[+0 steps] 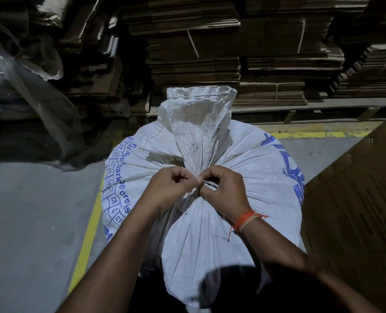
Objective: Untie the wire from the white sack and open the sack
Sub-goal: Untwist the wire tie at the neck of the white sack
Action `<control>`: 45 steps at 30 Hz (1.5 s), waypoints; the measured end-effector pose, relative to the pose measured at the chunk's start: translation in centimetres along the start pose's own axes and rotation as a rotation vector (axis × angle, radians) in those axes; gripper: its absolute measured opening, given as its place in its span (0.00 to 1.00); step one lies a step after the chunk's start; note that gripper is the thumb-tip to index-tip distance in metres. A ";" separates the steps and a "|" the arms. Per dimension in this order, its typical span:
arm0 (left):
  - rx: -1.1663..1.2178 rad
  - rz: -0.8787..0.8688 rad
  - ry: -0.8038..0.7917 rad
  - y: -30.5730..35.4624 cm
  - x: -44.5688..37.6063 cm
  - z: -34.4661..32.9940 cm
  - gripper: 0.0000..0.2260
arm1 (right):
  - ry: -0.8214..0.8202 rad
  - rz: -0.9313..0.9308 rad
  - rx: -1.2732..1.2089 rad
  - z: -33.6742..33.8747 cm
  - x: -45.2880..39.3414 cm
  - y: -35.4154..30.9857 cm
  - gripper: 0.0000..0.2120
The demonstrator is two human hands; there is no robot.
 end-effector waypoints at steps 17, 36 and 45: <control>-0.112 -0.042 0.074 -0.6 -0.8 0.0 0.10 | -0.165 0.044 0.166 2.0 -0.4 0.1 0.10; -0.164 -0.081 0.146 0.7 0.5 -0.2 0.09 | -0.175 -0.161 0.099 3.6 -0.5 0.5 0.10; -0.251 -0.207 0.258 1.4 1.0 -0.4 0.05 | -0.175 -0.122 0.104 3.0 -0.5 0.2 0.04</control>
Point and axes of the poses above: each hand's wrist, its own x-axis away from the middle knuckle, its own z-axis out of the back of the hand, y = z × x, the point moved 3 cm from there along -x, towards the middle knuckle, and after that the axes turned 14 degrees about z, right-handed, at the moved point
